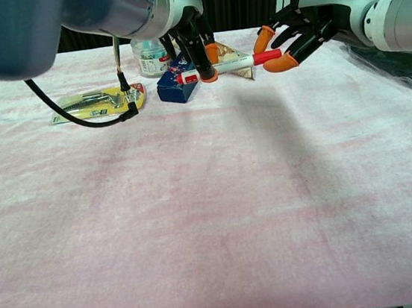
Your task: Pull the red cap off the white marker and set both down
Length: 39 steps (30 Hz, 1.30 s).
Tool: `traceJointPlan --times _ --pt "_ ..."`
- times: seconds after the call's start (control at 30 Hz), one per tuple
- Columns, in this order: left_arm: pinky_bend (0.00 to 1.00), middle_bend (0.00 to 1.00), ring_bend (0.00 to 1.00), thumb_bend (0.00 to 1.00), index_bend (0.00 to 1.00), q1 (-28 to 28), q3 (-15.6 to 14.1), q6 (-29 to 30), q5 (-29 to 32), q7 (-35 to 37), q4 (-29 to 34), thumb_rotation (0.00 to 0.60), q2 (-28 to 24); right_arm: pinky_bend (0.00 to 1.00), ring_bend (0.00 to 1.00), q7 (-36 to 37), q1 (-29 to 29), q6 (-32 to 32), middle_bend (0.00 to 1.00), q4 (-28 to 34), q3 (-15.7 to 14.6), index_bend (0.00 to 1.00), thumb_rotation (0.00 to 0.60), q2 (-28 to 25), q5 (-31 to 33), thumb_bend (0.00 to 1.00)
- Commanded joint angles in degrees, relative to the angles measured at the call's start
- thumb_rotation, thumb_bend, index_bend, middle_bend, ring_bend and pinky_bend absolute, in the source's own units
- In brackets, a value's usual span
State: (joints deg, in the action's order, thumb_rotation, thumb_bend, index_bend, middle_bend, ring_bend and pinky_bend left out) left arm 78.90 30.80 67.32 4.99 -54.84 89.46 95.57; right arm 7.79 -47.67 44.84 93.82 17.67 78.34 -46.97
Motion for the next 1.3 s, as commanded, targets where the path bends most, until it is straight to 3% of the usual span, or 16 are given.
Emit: traceJointPlan --times 0.03,1.1,1.3 --pt "0.17 0.36 0.20 0.54 0.69 -0.15 -0.12 0.20 0.03 -0.05 0.22 0.600 -0.33 0.16 0.15 0.19 0.13 0.01 0.09 -0.14 0.11 0.48 0.600 0.04 0.02 0.24" --pt "0.17 0.36 0.20 0.54 0.69 -0.02 -0.70 -0.01 0.29 -0.04 0.74 0.600 -0.46 0.16 0.16 0.64 0.18 -0.33 0.11 -1.50 0.88 0.54 0.600 1.19 0.29 0.28" --pt "0.17 0.36 0.20 0.54 0.69 -0.03 -0.97 0.01 0.30 -0.04 0.70 0.600 -0.40 0.16 0.17 0.61 0.31 -0.19 0.12 -1.64 0.96 0.61 0.600 1.29 0.58 0.32"
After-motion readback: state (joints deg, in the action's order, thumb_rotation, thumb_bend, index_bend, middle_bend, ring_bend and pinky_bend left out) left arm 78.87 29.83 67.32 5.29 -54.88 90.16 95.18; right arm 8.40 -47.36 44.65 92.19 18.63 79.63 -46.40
